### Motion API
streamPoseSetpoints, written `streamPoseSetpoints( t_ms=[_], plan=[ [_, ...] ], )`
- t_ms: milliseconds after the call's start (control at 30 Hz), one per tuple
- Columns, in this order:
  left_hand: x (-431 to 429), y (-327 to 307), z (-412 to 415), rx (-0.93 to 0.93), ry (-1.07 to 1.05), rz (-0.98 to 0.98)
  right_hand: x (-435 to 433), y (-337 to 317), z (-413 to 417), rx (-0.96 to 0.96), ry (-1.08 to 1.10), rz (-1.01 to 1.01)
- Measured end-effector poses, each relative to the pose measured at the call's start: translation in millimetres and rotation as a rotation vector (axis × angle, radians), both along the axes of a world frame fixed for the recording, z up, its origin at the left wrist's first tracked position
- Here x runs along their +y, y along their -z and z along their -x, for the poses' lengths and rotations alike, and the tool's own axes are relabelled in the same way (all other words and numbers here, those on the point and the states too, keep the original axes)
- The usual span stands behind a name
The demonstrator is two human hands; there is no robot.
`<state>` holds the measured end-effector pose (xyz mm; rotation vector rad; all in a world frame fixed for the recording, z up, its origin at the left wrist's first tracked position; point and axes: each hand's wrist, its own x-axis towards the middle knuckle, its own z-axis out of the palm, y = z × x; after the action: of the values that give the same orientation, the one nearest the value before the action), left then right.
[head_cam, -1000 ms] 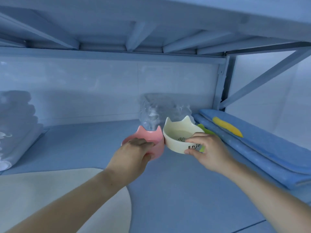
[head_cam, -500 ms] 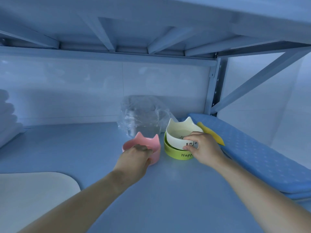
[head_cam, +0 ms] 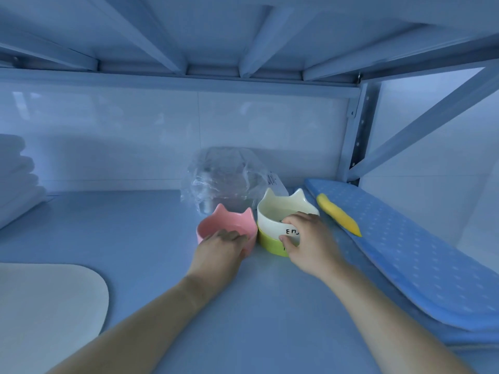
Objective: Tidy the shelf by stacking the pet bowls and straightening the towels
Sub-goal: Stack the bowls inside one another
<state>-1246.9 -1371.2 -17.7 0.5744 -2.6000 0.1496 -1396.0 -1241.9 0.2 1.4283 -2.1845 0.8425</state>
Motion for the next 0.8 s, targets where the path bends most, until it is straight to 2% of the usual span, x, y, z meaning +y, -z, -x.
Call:
streamPoseSetpoints(
  t_ms=[233, 800],
  plan=[
    [-2, 5, -6, 0.068, 0.05, -0.049, -3, 4, -1, 0.097, 0.024, -0.038],
    [4, 5, -11, 0.084, 0.07, -0.076, 2, 2, 2, -0.067, -0.071, 0.045]
  ],
)
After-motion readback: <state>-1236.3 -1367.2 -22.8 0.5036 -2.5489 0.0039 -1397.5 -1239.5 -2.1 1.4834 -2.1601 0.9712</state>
